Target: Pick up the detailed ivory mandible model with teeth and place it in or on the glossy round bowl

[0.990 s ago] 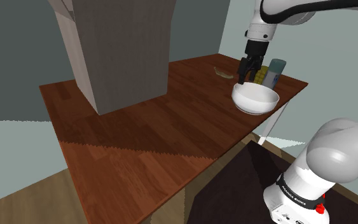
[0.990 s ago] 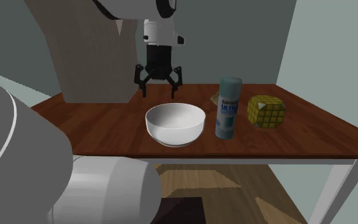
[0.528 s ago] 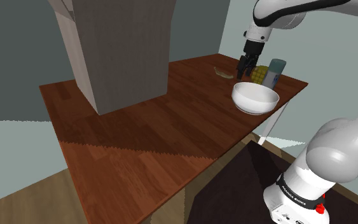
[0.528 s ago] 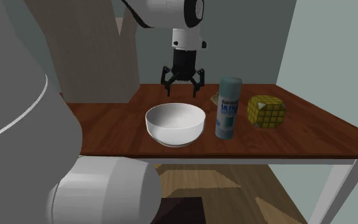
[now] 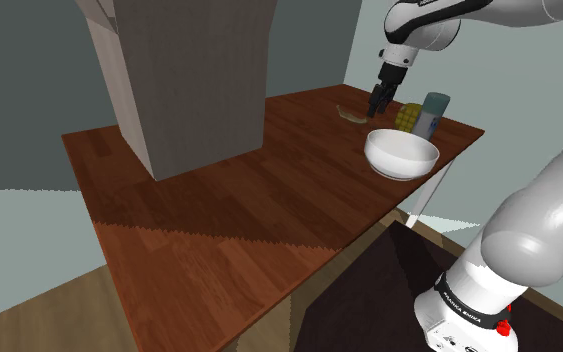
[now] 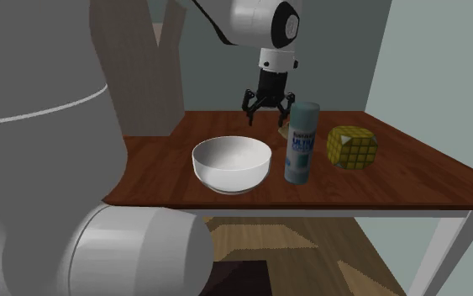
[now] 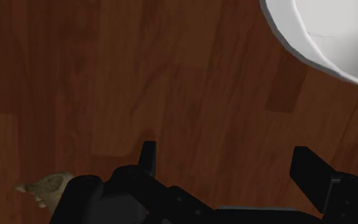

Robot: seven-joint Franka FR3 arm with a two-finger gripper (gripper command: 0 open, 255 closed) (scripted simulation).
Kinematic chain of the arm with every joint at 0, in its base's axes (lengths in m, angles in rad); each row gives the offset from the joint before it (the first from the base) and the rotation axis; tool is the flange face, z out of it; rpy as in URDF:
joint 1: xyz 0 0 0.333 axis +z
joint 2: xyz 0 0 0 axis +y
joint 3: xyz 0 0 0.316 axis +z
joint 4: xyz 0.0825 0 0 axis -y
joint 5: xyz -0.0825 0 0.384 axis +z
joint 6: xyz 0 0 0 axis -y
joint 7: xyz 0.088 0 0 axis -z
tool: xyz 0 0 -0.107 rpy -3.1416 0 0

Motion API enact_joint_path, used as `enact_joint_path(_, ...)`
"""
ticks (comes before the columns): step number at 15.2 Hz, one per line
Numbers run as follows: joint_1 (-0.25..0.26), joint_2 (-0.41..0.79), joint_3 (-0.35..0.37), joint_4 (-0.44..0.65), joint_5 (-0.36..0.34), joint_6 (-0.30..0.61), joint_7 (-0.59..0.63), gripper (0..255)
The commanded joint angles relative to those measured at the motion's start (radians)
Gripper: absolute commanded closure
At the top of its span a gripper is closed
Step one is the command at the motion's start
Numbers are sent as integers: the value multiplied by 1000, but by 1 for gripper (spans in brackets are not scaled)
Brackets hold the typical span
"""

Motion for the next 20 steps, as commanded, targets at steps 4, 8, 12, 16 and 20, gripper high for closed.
enact_joint_path(4, -33, 210, -53, 199, 146, -5, -177, 0)
enact_joint_path(8, -102, 384, -57, 390, 269, -46, -296, 0)
enact_joint_path(12, -110, 410, -49, 383, 288, -16, -311, 0)
enact_joint_path(16, -105, 423, -43, 348, 299, 31, -319, 0)
enact_joint_path(20, -105, 425, -42, 343, 300, 37, -320, 0)
